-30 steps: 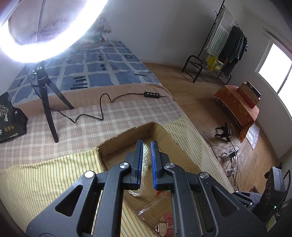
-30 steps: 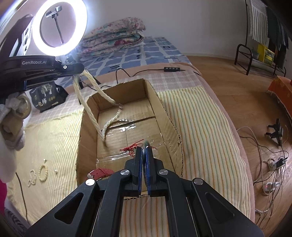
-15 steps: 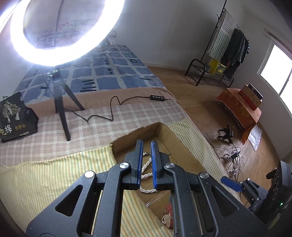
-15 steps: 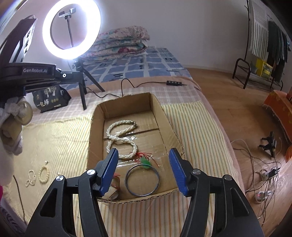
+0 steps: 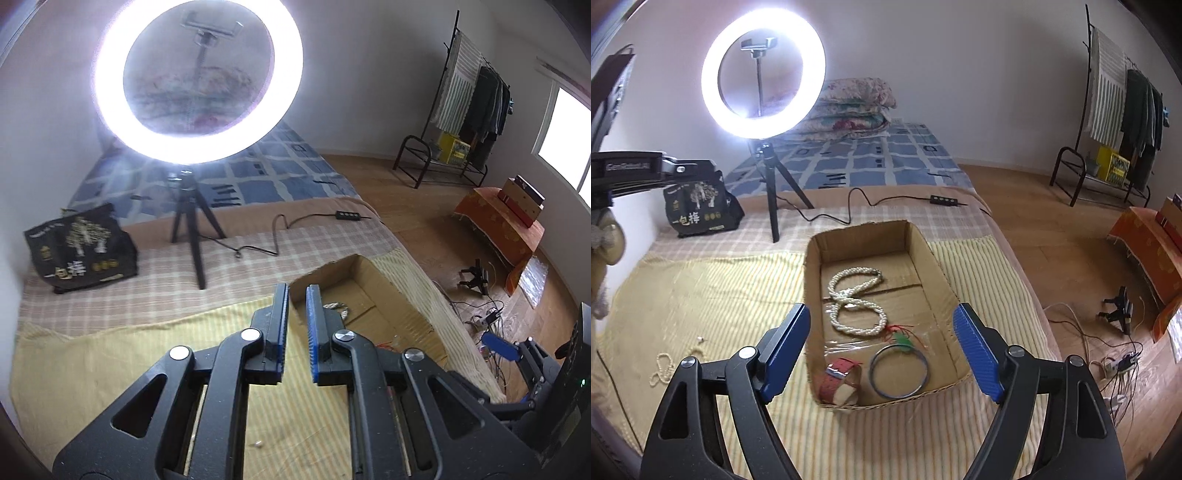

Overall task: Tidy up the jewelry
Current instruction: 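Move both tools back over the remaining pearls and bracelet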

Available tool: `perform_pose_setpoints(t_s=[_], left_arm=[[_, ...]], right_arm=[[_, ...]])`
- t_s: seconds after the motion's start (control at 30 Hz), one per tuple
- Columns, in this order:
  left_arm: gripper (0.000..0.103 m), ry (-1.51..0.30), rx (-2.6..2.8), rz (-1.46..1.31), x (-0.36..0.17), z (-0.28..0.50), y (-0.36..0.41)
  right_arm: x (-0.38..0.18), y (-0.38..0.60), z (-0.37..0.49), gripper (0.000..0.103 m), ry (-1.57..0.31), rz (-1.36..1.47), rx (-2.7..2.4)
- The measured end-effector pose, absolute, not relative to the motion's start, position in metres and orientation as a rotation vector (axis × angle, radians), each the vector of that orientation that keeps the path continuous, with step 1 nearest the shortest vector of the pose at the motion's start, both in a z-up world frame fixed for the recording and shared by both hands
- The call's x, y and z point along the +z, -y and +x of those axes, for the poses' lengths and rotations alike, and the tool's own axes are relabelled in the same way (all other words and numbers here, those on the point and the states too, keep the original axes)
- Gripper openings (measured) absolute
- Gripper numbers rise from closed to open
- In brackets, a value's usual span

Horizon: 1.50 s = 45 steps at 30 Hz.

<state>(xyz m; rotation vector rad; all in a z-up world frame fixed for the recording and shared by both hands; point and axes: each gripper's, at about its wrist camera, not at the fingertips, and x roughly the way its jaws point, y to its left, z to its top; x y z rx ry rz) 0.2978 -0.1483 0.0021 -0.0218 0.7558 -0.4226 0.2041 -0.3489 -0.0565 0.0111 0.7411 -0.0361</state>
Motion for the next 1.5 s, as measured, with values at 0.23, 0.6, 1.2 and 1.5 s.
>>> perform_pose_setpoints(t_s=[0.23, 0.6, 1.2, 1.5], left_arm=[[0.046, -0.719, -0.364, 0.014, 0.016, 0.265, 0.097], [0.048, -0.707, -0.281, 0.008, 0.0, 0.203, 0.008], [0.048, -0.875, -0.261, -0.037, -0.092, 0.163, -0.045], [0.048, -0.973, -0.263, -0.091, -0.133, 0.17, -0.06]], right_arm=[[-0.053, 0.329, 0.198, 0.082, -0.713, 0.033, -0.023], [-0.063, 0.278, 0.199, 0.083, -0.77, -0.007, 0.125], [-0.105, 0.219, 0.201, 0.082, -0.903, -0.035, 0.241], [-0.134, 0.216, 0.211, 0.074, -0.941, -0.015, 0.265]])
